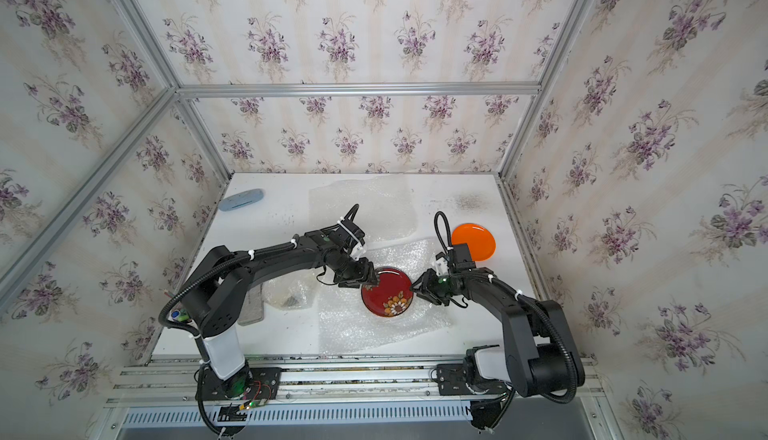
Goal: Unpack dinner plates from bubble wrap
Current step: Pick up the plate from the bubble wrap.
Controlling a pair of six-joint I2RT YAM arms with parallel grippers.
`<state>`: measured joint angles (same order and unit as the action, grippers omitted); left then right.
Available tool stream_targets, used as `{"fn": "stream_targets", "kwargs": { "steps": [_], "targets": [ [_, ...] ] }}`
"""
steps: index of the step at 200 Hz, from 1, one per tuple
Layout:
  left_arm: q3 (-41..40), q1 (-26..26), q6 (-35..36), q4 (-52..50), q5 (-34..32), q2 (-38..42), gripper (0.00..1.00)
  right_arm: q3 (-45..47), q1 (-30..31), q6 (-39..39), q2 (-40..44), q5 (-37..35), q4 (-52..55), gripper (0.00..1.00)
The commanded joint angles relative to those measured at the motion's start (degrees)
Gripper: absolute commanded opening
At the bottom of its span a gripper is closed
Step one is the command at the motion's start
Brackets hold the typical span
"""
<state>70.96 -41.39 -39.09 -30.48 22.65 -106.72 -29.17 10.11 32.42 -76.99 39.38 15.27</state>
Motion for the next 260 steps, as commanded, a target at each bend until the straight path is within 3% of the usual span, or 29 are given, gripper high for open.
{"fn": "stream_targets", "kwargs": {
  "steps": [1, 58, 131, 166, 216, 260],
  "targets": [
    [-0.1, 0.6, 0.9, 0.7, 0.9, -0.8, 0.63, 0.3, 0.1, -0.2, -0.8, 1.1, -2.4, 0.38],
    [0.5, 1.1, 1.7, 1.0, 1.8, -3.0, 0.56, 0.3, 1.0, 0.7, -3.3, 1.5, -5.0, 0.33],
    [3.0, 0.7, 0.2, 2.1, 3.2, -6.2, 0.29, 0.5, 2.5, 1.8, -4.9, 3.0, -8.2, 0.27],
    [4.1, -0.7, -0.2, 2.3, 3.7, -7.8, 0.24, 2.0, 3.2, 3.3, -4.1, 4.6, -10.9, 0.27],
    [3.8, -1.6, -0.7, 2.4, 2.9, -6.7, 0.25, 1.1, 3.3, 2.7, 1.6, -1.3, -5.6, 0.16],
    [0.9, -0.9, -1.6, 2.4, 0.2, -1.4, 0.43, 0.5, 3.3, 1.2, 7.6, -6.4, 1.6, 0.07]
  ]
}}
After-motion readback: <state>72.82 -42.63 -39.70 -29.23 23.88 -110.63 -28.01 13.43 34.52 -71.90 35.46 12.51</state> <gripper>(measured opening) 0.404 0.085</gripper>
